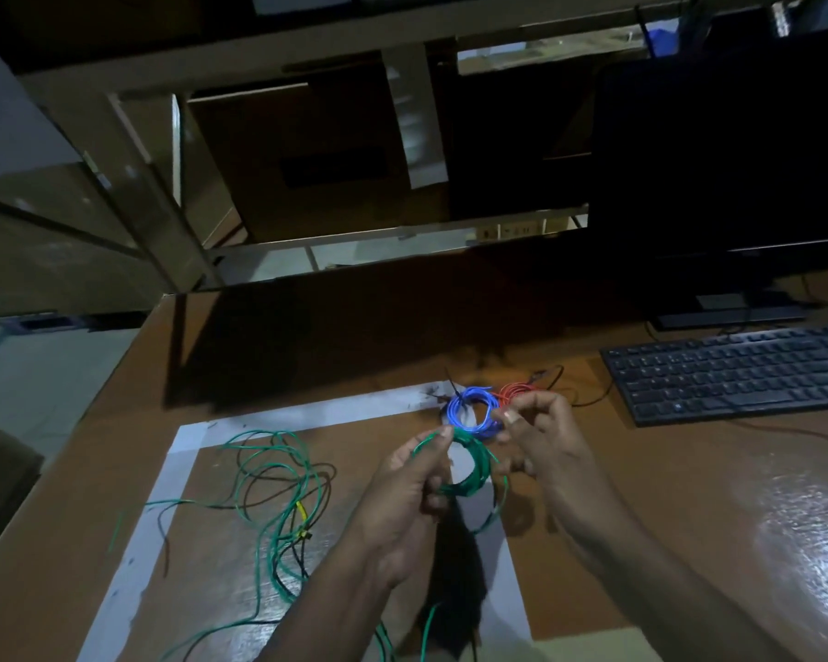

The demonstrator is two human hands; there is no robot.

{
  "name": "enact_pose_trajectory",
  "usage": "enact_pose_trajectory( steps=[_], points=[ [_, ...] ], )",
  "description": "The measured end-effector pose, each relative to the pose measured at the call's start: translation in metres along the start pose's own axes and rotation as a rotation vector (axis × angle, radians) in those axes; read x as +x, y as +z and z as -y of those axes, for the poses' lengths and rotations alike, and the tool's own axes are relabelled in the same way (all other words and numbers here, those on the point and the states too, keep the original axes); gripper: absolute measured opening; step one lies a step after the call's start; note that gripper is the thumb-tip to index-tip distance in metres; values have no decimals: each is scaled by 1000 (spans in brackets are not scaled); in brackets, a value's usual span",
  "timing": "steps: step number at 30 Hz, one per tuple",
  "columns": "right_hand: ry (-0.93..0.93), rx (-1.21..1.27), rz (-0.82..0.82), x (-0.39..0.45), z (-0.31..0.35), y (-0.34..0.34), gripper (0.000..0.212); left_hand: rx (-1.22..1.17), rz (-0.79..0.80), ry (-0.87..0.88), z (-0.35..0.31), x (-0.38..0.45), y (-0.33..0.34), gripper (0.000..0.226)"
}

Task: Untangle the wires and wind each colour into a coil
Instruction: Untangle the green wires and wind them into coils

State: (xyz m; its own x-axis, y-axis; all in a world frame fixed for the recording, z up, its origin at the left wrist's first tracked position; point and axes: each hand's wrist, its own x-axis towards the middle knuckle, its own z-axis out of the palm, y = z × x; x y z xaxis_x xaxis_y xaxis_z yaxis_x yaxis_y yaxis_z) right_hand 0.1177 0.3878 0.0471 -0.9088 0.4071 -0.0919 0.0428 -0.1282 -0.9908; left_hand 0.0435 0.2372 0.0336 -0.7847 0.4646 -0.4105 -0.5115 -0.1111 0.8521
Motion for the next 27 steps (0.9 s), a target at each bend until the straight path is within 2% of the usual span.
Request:
enact_pose_trajectory(
  steps=[2,4,7,14,20,23,27],
  points=[
    [45,-86,4,3,-7,0,37,-72,-66,-47,1,7,-8,10],
    [111,-123,94,5,-17,4,47,-150,-93,-93,2,13,-17,16],
    [170,-125,170,6,-29,15,34,-217,-69,-140,5,17,-26,23],
    [189,-114,117,33,-40,36,21,-195,-68,-71,5,19,-39,15],
    [162,-212,-73,63,-41,56,18,-185,-105,15,-5,19,-59,43],
    [137,-361,-191,81,-43,68,21,-189,-143,40,-6,18,-68,46],
    [98,-513,-252,104,-56,84,20,-176,-137,32,-5,16,-76,48]
  ],
)
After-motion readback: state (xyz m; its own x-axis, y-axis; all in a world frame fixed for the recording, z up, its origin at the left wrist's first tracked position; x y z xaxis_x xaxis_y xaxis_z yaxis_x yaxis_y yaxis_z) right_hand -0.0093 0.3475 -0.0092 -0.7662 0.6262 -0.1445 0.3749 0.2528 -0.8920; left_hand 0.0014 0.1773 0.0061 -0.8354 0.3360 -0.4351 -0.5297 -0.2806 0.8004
